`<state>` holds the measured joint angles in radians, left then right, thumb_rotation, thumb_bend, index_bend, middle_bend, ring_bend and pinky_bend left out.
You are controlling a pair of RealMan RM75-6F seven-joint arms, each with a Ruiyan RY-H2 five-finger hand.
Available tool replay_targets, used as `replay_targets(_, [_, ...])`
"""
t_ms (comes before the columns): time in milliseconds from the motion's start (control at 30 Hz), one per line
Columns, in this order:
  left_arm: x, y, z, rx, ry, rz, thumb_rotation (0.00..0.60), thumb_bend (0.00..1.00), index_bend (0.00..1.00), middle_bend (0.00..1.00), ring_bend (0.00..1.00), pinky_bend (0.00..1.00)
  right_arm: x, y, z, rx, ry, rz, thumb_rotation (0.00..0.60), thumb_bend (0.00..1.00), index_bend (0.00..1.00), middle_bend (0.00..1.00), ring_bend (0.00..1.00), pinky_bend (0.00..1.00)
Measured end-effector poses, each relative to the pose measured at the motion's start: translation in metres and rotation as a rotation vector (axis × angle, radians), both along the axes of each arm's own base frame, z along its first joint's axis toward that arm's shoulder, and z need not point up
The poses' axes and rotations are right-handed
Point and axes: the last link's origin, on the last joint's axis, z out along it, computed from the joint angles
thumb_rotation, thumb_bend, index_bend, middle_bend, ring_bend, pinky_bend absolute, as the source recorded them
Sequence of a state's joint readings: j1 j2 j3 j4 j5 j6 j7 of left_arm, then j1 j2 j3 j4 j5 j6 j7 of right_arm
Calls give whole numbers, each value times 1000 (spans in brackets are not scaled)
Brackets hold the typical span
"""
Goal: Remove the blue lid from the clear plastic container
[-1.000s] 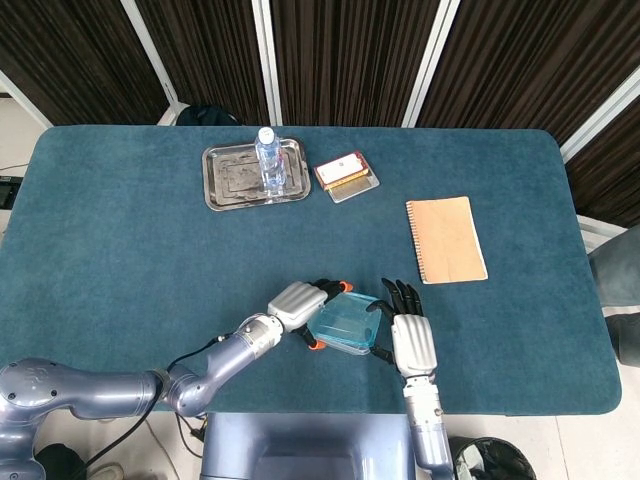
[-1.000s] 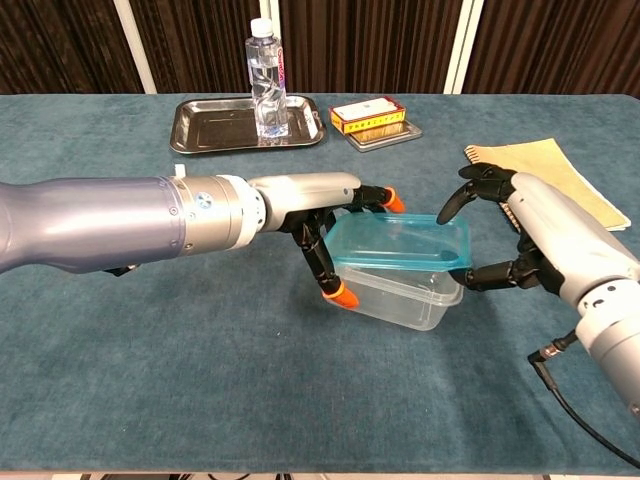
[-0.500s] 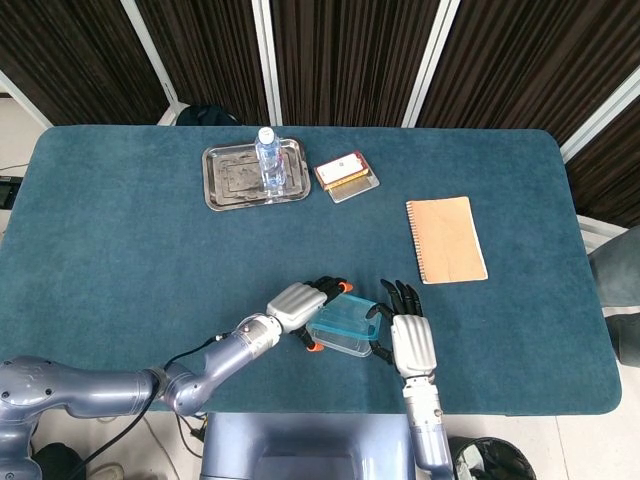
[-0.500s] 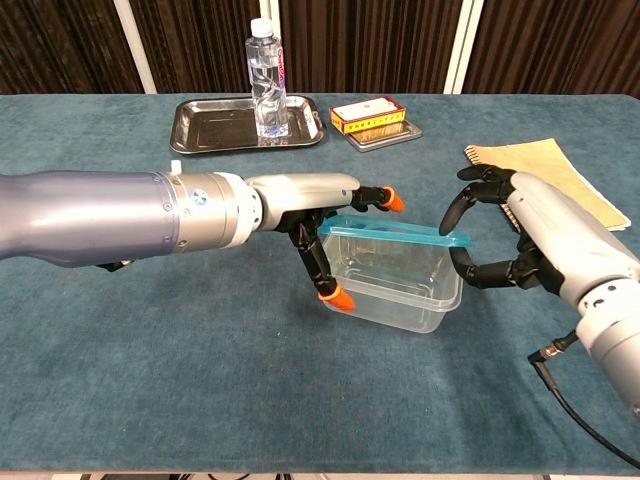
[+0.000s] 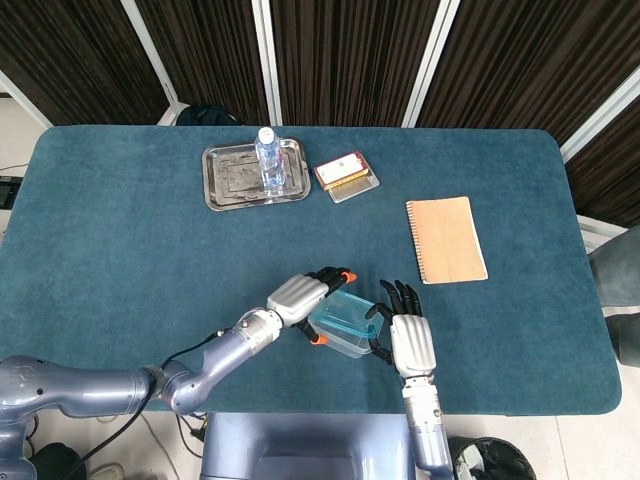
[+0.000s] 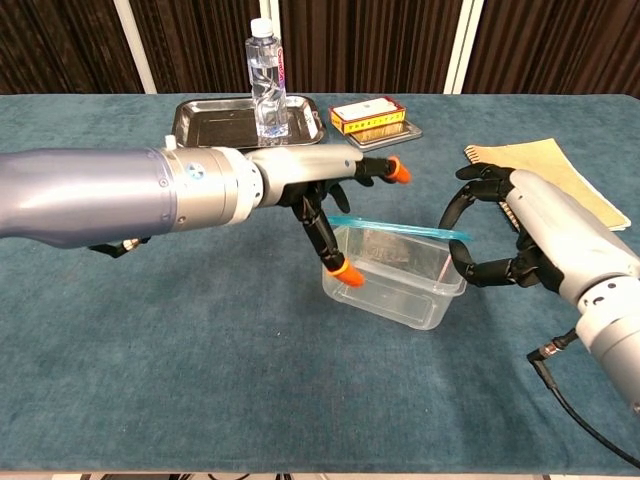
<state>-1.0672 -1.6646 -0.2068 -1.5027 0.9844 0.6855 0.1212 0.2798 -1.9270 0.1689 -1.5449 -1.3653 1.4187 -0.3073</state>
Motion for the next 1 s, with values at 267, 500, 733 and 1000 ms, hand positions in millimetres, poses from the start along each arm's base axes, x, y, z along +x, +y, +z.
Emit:
replay_targets(267, [3, 4, 14, 26, -22, -4, 600, 0, 0, 2, 5, 184, 1, -1, 2, -9, -11, 0, 600, 584, 524, 150, 0, 0])
replay_targets(500, [2, 4, 21, 39, -21, -12, 600, 0, 0, 3, 5, 184, 3, -2, 4, -14, -16, -1, 600, 585, 526, 151, 0, 0])
replay_targets(733, [2, 5, 29, 53, -26, -18, 600, 0, 0, 3, 5, 184, 5, -4, 6, -27, -24, 0, 600, 584, 531, 155, 0, 0])
replay_targets(1000, [7, 8, 40, 71, -44, -22, 600, 0, 0, 5, 5, 184, 13, -9, 11, -45, -33, 15, 600, 585, 536, 156, 0, 0])
